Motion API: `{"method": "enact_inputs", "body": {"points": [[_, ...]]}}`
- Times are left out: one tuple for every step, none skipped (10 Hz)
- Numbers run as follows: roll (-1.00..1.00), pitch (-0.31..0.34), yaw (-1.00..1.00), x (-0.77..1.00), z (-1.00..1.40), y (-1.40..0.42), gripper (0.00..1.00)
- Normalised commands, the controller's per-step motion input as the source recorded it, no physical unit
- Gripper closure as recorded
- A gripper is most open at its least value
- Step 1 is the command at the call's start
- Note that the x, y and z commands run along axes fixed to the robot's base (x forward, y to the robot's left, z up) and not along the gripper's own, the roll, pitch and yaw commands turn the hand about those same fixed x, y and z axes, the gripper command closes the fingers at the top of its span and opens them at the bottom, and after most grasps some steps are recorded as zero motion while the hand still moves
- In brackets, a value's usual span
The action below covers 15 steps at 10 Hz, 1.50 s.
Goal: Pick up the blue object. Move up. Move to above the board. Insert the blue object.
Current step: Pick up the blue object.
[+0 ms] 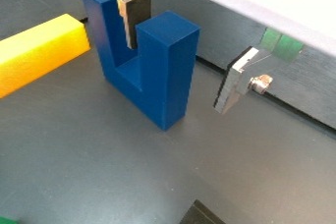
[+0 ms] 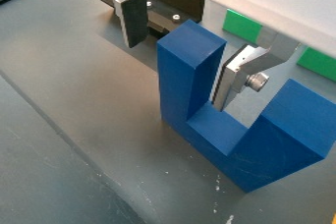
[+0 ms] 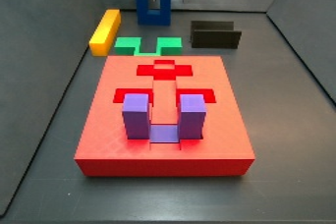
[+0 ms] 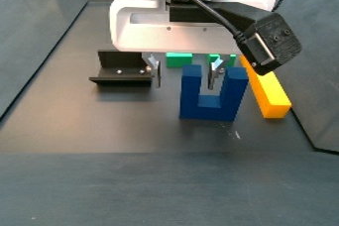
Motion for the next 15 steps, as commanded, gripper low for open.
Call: {"method": "enact_inputs", "body": {"points": [[0.01, 0.000, 0.00, 0.00, 0.00, 0.00, 0.00], [0.03, 0.000, 0.00, 0.00, 0.00, 0.00, 0.00], [0.00, 0.000, 0.00, 0.00, 0.00, 0.00, 0.00], [0.00, 0.000, 0.00, 0.00, 0.00, 0.00, 1.00], [0.00, 0.000, 0.00, 0.00, 0.00, 0.00, 1.00], [0.00, 0.000, 0.00, 0.00, 0.00, 0.00, 1.00], [0.00, 0.000, 0.00, 0.00, 0.00, 0.00, 1.00], [0.00, 0.000, 0.00, 0.00, 0.00, 0.00, 1.00], [0.00, 0.000, 0.00, 0.00, 0.00, 0.00, 1.00], [0.00, 0.000, 0.00, 0.00, 0.00, 0.00, 1.00], [0.00, 0.000, 0.00, 0.00, 0.00, 0.00, 1.00], [0.00, 0.000, 0.00, 0.00, 0.00, 0.00, 1.00], [0.00, 0.000, 0.00, 0.00, 0.00, 0.00, 1.00], [0.00, 0.000, 0.00, 0.00, 0.00, 0.00, 1.00], [0.00, 0.000, 0.00, 0.00, 0.00, 0.00, 1.00]]}}
